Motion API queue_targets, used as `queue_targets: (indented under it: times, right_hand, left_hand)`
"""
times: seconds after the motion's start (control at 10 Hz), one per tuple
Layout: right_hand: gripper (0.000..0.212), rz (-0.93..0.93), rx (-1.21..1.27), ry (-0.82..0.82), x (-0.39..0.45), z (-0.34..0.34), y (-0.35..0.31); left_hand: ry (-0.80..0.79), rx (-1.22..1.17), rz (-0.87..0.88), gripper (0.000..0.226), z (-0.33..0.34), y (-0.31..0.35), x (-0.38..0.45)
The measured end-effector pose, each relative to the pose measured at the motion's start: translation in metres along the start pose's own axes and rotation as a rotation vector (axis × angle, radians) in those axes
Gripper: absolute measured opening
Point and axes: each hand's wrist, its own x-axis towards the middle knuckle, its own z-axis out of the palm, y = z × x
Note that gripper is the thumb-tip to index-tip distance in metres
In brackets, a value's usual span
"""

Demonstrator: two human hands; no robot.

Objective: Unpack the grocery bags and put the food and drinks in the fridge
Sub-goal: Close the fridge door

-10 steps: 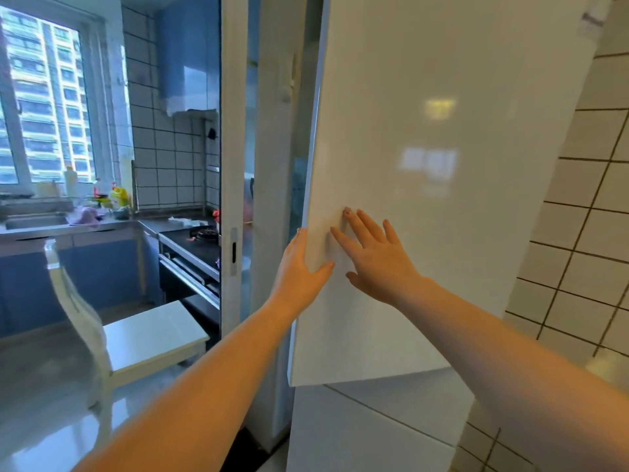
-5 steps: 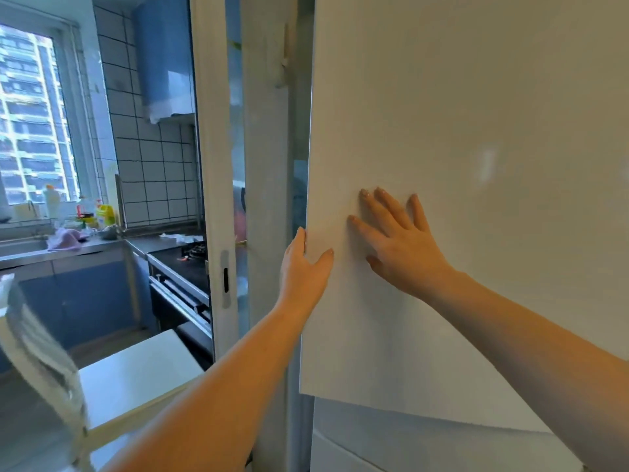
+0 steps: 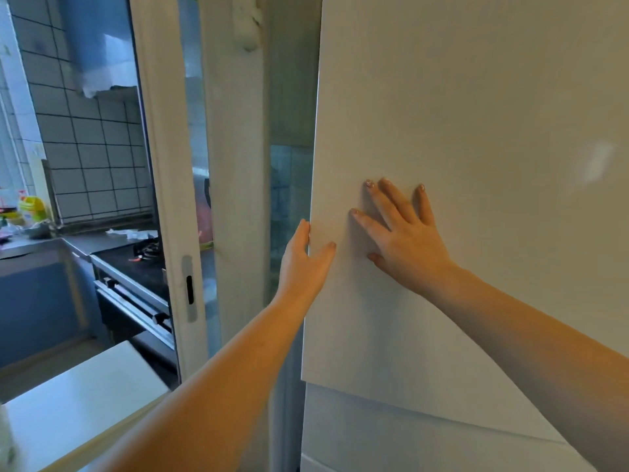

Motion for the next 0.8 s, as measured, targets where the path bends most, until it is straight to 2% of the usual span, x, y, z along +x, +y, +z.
queue_targets:
  times: [0.1,0.2,0.4,0.5,0.6,0.7,0.8]
  right_hand:
    - [0.079,0.051,-0.015,-0.046,0.008,0.005,-0.003]
    - [0.075,0.102,-0.034,-0.119,0.014,0.006,-0.006]
    - [0.083,0.177,-0.077,-0.322,0.03,0.002,-0.013]
    - [0.081,0.213,-0.063,-0.346,0.034,-0.001,-0.016]
    - [0.075,0.272,0.024,-0.346,0.037,-0.007,-0.021]
    - [0.076,0.39,0.187,-0.188,0.035,-0.017,-0.022]
    - [0.079,0.514,0.255,-0.088,0.027,-0.029,-0.02]
  left_hand:
    - [-0.061,0.006,0.016,0.054,0.002,-0.006,0.014]
    - [-0.132,0.017,0.046,0.049,0.001,-0.009,0.026]
    - [-0.277,0.006,0.107,0.053,-0.005,-0.016,0.051]
    - [-0.305,-0.044,0.146,0.051,-0.006,-0.026,0.059]
    - [-0.329,-0.061,0.168,0.049,-0.012,-0.028,0.059]
    - [-0.282,0.032,0.278,0.07,-0.024,-0.023,0.065]
    - [-0.28,0.058,0.389,0.076,-0.035,-0.008,0.068]
